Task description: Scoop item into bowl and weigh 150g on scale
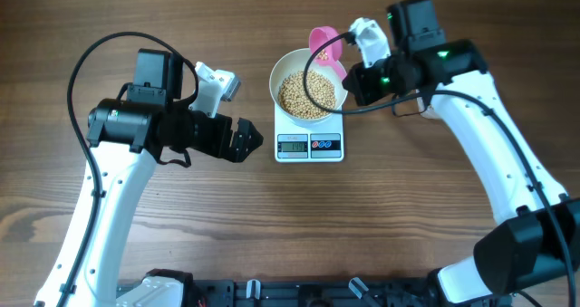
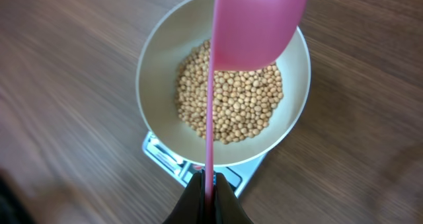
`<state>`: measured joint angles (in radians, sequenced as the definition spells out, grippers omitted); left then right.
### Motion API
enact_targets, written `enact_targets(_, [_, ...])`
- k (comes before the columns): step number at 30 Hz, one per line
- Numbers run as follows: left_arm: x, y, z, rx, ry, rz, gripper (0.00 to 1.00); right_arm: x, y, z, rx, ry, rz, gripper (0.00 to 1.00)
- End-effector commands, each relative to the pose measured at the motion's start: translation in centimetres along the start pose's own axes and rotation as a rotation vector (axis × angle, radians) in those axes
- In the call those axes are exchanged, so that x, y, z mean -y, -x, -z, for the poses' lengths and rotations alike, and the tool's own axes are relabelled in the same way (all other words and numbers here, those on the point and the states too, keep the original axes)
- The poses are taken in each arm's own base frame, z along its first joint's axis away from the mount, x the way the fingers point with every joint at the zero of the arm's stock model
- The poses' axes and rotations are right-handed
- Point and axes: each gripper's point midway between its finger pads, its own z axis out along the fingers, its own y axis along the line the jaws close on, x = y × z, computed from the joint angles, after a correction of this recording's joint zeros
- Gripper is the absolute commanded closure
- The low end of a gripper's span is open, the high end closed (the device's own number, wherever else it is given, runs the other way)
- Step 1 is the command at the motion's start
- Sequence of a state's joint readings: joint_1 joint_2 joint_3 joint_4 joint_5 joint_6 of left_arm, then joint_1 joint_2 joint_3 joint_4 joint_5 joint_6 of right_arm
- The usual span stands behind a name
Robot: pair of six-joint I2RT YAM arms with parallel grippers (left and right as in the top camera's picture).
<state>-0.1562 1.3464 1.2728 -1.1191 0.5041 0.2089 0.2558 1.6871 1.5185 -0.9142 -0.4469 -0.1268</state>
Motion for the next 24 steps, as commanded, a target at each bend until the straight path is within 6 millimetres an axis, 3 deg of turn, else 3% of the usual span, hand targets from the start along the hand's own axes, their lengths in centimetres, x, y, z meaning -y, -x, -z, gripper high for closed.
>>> enact_targets(1, [0.7, 0.2, 0.5, 0.019, -0.018, -0.034, 0.00, -0.2, 1.1, 1.4, 0.062, 0.161, -0.106, 0.96])
enact_targets(13, [0.7, 0.2, 0.5, 0.019, -0.018, -0.034, 0.00, 4.4, 2.1, 6.6, 0.229, 0.316, -0.255, 0.96])
enact_targets(24, [0.7, 0.2, 0.5, 0.019, -0.018, -0.034, 0.00, 6.9, 1.8, 8.1, 0.275, 0.299, -0.308, 0.96])
